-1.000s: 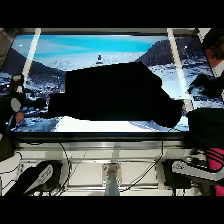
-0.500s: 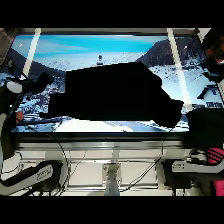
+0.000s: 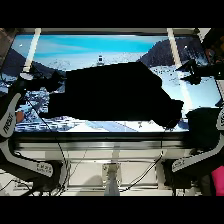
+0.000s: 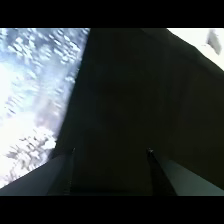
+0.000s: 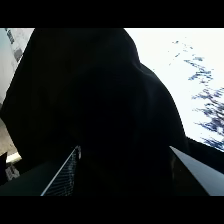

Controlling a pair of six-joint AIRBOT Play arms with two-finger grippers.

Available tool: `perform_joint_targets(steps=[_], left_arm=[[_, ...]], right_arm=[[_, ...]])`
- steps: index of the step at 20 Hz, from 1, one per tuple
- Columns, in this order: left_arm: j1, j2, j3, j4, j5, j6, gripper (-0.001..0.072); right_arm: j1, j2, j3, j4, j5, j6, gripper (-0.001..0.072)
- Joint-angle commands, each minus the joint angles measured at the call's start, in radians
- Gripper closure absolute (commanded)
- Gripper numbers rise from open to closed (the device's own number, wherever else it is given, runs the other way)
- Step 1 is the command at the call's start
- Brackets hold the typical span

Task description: Fold the clothes and pants, and hang the long-sleeved shirts on hangers.

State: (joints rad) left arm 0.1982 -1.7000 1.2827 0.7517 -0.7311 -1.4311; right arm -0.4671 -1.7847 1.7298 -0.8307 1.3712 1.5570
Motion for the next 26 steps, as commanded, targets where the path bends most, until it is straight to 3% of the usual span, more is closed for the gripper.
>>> perform_joint_targets(steps=[1, 11, 12, 13, 14, 15, 17, 20, 24, 26], left_arm=[[0.024, -0.045, 0.035, 0.082, -0.027, 0.005, 0.0208], [-0.014, -0.109, 0.035, 0.092, -0.056, 0.004, 0.0209], [-0.023, -0.109, 0.036, 0.084, -0.056, 0.012, 0.0253], [-0.029, -0.108, 0.036, 0.055, -0.056, 0.042, 0.0382], [-0.029, -0.107, 0.038, 0.012, -0.061, 0.072, 0.0611], [-0.029, -0.103, 0.042, -0.041, -0.069, 0.105, 0.07], [-0.016, -0.08, 0.058, -0.061, -0.098, 0.14, 0.0702], [0.025, 0.011, 0.066, 0.121, -0.132, 0.121, 0.0704], [0.05, 0.156, 0.066, 0.684, -0.251, -0.134, 0.0704], [0.048, 0.189, 0.066, 0.817, -0.338, -0.163, 0.0703]], right_arm=[[0.0, -0.021, 0.047, 0.019, 0.027, -0.007, 0.0079], [0.001, -0.021, 0.088, 0.022, 0.047, -0.007, 0.0079], [0.0, -0.021, 0.088, 0.022, 0.045, -0.007, 0.0079], [0.0, -0.021, 0.088, 0.018, 0.042, -0.006, 0.0079], [0.0, -0.022, 0.088, 0.01, 0.041, -0.006, 0.0079], [0.0, -0.025, 0.088, 0.001, 0.042, -0.006, 0.0079], [0.0, -0.034, 0.088, -0.037, 0.042, -0.003, 0.008], [0.0, -0.068, 0.088, -0.129, 0.042, 0.024, 0.0081], [0.005, -0.134, 0.086, -0.142, 0.018, 0.024, 0.008], [0.021, -0.166, 0.086, -0.143, 0.012, 0.023, 0.0093]])
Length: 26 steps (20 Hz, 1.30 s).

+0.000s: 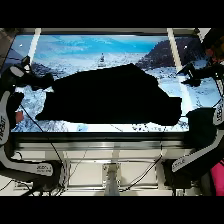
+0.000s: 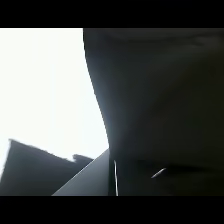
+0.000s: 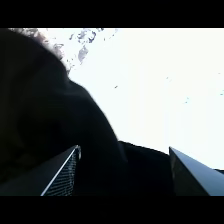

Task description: Fold the clothes and pants, and hang the long-sleeved shirts on hangers.

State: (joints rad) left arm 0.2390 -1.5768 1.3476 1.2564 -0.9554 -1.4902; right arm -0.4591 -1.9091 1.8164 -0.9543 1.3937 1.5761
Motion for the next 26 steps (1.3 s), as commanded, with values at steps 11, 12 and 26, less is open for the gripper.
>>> perform_joint_targets(steps=[11, 12, 26], left_arm=[[-0.058, 0.06, 0.0, 0.314, -0.182, -0.1, 0.0703], [-0.064, 0.06, 0.0, 0.314, -0.182, -0.099, 0.0704], [-0.073, 0.06, 0.0, 0.306, -0.171, -0.088, 0.0703]], right_arm=[[0.079, -0.114, -0.001, -0.151, 0.167, -0.089, 0.009], [0.072, -0.113, -0.001, -0.178, 0.197, -0.094, 0.009], [-0.001, -0.062, -0.053, -0.106, 0.345, -0.09, 0.009]])
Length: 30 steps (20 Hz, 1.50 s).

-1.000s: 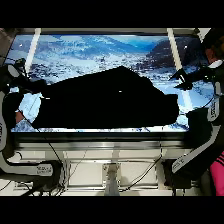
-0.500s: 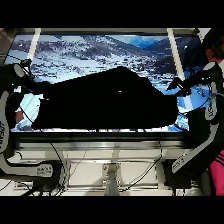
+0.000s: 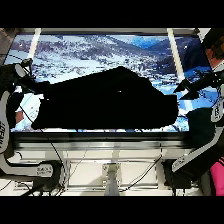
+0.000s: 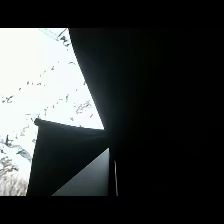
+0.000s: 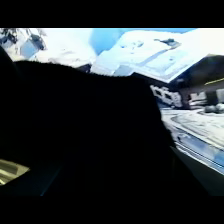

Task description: Fold the clothes and pants, and hang the long-sleeved shirts on hangers.

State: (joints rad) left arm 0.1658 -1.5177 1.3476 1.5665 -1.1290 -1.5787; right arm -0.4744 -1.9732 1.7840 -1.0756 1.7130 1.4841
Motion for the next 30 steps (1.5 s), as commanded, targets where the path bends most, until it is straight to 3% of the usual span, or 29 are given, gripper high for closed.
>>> perform_joint_targets(steps=[1, 7, 8, 10, 11, 14, 17, 19, 22, 26, 30], left_arm=[[0.0, 0.0, 0.0, -0.004, 0.002, 0.0, 0.0703], [0.0, 0.0, 0.0, -0.004, 0.005, 0.0, 0.0703], [0.0, 0.0, 0.0, -0.008, 0.01, 0.0, 0.0703], [0.0, -0.001, 0.0, -0.035, 0.032, 0.0, 0.0703], [0.0, -0.002, 0.0, -0.064, 0.051, 0.0, 0.0704], [-0.007, -0.016, 0.0, -0.109, 0.15, -0.003, 0.0703], [-0.002, -0.022, 0.0, -0.108, 0.263, -0.091, 0.0704], [0.001, -0.022, 0.0, -0.101, 0.31, -0.116, 0.0703], [0.0, -0.023, 0.0, -0.101, 0.322, -0.12, 0.0703], [-0.004, -0.023, 0.0, -0.101, 0.322, -0.12, 0.0703], [-0.004, -0.023, 0.0, -0.101, 0.322, -0.12, 0.0704]], right_arm=[[0.023, 0.002, -0.026, 0.004, 0.031, 0.003, 0.009], [0.051, 0.0, -0.03, -0.061, 0.021, 0.003, 0.0107], [0.055, 0.0, -0.03, -0.062, 0.003, 0.002, 0.0192], [0.063, 0.0, -0.029, -0.064, -0.023, -0.009, 0.0666], [0.066, 0.0, -0.029, -0.056, -0.043, -0.006, 0.0695], [0.056, 0.0, 0.011, 0.083, -0.121, 0.054, 0.0698], [-0.014, 0.002, 0.189, 0.167, -0.208, 0.217, 0.0698], [-0.075, 0.008, 0.306, 0.112, -0.212, 0.325, 0.0698], [-0.141, 0.072, 0.266, -0.064, -0.18, 0.42, 0.0698], [-0.154, 0.084, 0.197, -0.34, 0.002, 0.418, 0.0698], [-0.153, 0.083, 0.161, -0.455, 0.087, 0.42, 0.0697]])
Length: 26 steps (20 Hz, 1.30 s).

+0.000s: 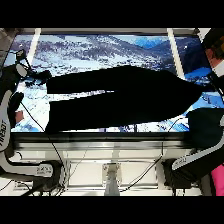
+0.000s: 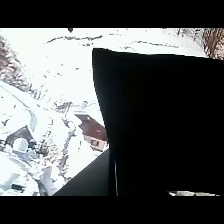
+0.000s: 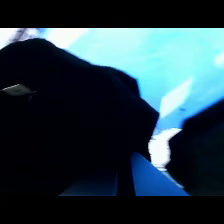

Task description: Fold the clothes and pants, and hang the long-sleeved shirts on hangers.

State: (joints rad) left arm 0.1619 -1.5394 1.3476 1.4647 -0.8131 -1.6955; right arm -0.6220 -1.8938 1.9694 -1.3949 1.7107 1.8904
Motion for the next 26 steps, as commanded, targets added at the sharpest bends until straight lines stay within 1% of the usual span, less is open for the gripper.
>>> perform_joint_targets(steps=[1, 3, 8, 9, 11, 13, 15, 16, 17, 18, 19, 20, 21, 22, 24, 25, 26], left_arm=[[0.0, -0.001, 0.0, 0.0, 0.005, -0.003, 0.0703], [0.0, -0.002, 0.0, 0.0, 0.006, -0.003, 0.0703], [0.0, -0.036, 0.0, 0.0, -0.002, -0.003, 0.0703], [0.0, -0.046, 0.0, 0.001, -0.003, -0.003, 0.0703], [0.0, -0.064, 0.0, 0.0, -0.002, -0.003, 0.0703], [0.0, -0.071, 0.0, 0.001, 0.0, -0.003, 0.0703], [0.002, -0.071, 0.0, 0.002, 0.013, -0.002, 0.0703], [0.002, -0.071, 0.0, 0.008, 0.014, -0.002, 0.0703], [0.002, -0.071, 0.0, 0.016, 0.014, -0.003, 0.0703], [0.002, -0.071, 0.0, 0.02, 0.014, -0.002, 0.0703], [0.002, -0.071, 0.0, 0.019, 0.014, -0.002, 0.0703], [0.002, -0.071, 0.0, 0.019, 0.014, -0.003, 0.0703], [0.002, -0.071, 0.0, 0.019, 0.014, -0.003, 0.0703], [0.002, -0.071, 0.0, 0.019, 0.014, -0.003, 0.0703], [0.002, -0.071, 0.0, 0.019, 0.014, -0.003, 0.0703], [0.002, -0.071, 0.0, 0.019, 0.014, -0.003, 0.0703], [0.001, -0.071, 0.0, 0.019, 0.014, -0.003, 0.0703]], right_arm=[[-0.005, 0.004, -0.034, -0.176, 0.103, 0.013, 0.0698], [-0.01, 0.004, -0.058, -0.229, 0.117, 0.011, 0.0698], [-0.012, 0.002, -0.138, -0.225, 0.126, 0.0, 0.0697], [-0.012, 0.002, -0.139, -0.21, 0.108, -0.021, 0.0696], [-0.012, 0.002, -0.111, -0.199, 0.038, -0.027, 0.0695], [-0.012, 0.002, -0.02, -0.2, -0.058, -0.028, 0.0694], [-0.008, 0.002, 0.095, -0.187, -0.182, -0.018, 0.0694], [-0.003, 0.003, 0.134, -0.148, -0.261, -0.018, 0.0684], [0.002, 0.008, 0.141, -0.08, -0.334, -0.029, 0.0581], [0.011, 0.01, 0.127, 0.025, -0.411, -0.076, 0.0312], [0.021, 0.008, 0.106, 0.132, -0.455, -0.117, 0.0231], [0.035, 0.007, 0.075, 0.23, -0.484, -0.177, 0.0236], [0.052, 0.006, 0.055, 0.274, -0.494, -0.227, 0.0236], [0.071, 0.005, 0.048, 0.259, -0.501, -0.255, 0.0236], [0.102, 0.004, 0.048, 0.242, -0.547, -0.264, 0.0238], [0.117, 0.002, 0.048, 0.274, -0.569, -0.302, 0.0272], [0.136, -0.006, 0.049, 0.323, -0.568, -0.367, 0.028]])
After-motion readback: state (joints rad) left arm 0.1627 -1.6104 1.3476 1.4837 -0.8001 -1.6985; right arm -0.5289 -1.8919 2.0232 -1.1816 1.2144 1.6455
